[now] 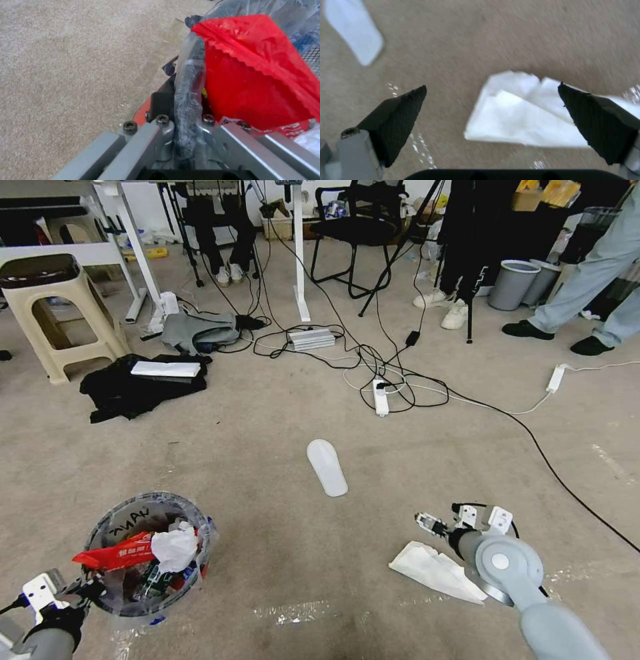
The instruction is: Pick up the trash bin and place the garbage on the floor into it.
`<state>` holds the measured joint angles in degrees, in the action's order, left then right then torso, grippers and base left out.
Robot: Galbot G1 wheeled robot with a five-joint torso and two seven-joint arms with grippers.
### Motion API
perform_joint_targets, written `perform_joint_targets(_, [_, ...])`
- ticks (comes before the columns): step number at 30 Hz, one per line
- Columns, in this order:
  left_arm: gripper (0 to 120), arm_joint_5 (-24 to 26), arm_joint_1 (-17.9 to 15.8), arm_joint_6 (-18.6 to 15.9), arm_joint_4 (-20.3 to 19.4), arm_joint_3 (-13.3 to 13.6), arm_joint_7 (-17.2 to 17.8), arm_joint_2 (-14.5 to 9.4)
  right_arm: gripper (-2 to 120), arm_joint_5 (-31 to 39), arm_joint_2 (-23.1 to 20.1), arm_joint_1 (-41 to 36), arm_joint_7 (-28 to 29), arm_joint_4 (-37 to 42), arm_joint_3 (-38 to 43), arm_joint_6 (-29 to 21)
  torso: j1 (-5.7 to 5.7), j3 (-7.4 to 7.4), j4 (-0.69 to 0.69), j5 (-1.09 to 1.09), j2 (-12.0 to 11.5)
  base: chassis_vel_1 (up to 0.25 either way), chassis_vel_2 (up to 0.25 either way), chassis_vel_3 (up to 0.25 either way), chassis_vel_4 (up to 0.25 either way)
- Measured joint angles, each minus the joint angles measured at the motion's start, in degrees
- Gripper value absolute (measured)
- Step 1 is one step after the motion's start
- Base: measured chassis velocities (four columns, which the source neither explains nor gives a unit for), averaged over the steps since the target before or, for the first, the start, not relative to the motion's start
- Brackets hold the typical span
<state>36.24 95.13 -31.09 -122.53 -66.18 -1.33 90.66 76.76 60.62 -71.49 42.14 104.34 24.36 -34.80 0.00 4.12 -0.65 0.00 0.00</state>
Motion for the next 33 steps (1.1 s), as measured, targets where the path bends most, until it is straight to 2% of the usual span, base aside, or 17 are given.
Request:
perform_joint_targets(15, [0,0.2,-0.1,0.0,0.0,-0.1,0.0,-0.2,100,-2.0,0.8,-0.8,-1.2,-1.5,-0.4,-0.4,0.00,0.00,0.02,-0.01,0.0,0.000,0.000,0.000,0.000])
perform_joint_targets(25, [0,0.2,0.1,0.0,-0.1,-0.1,0.0,-0.3,100,-4.8,-0.4,-1.4,-2.4,-1.8,-0.9,-0.7,0.00,0.00,0.01,0.00,0.0,0.000,0.000,0.000,0.000])
perform_joint_targets(27, [0,0.2,0.3,0.0,-0.3,-0.1,-0.1,-0.3,100,-10.4,-1.6,-1.7,-5.1,-2.8,-2.0,0.4,-0.01,0.00,0.02,0.00,0.0,0.000,0.000,0.000,0.000])
perform_joint_targets(28, [0,0.2,0.3,0.0,-0.3,-0.1,-0.1,-0.3,100,-10.4,-1.6,-1.7,-5.1,-2.8,-2.0,0.4,-0.01,0.00,0.02,0.00,0.0,0.000,0.000,0.000,0.000])
perform_joint_targets(31, [0,0.2,0.4,0.0,-0.5,-0.1,-0.1,-0.2,100,-18.0,-4.0,-2.7,-8.7,-4.2,-3.6,1.6,0.00,0.00,0.01,0.00,0.0,0.000,0.000,0.000,0.000])
perform_joint_targets(33, [0,0.2,0.4,0.0,-0.5,0.0,-0.1,-0.2,100,-20.5,-5.0,-3.2,-9.8,-4.4,-4.2,1.8,0.00,0.00,0.01,0.01,0.0,0.000,0.000,0.000,0.000])
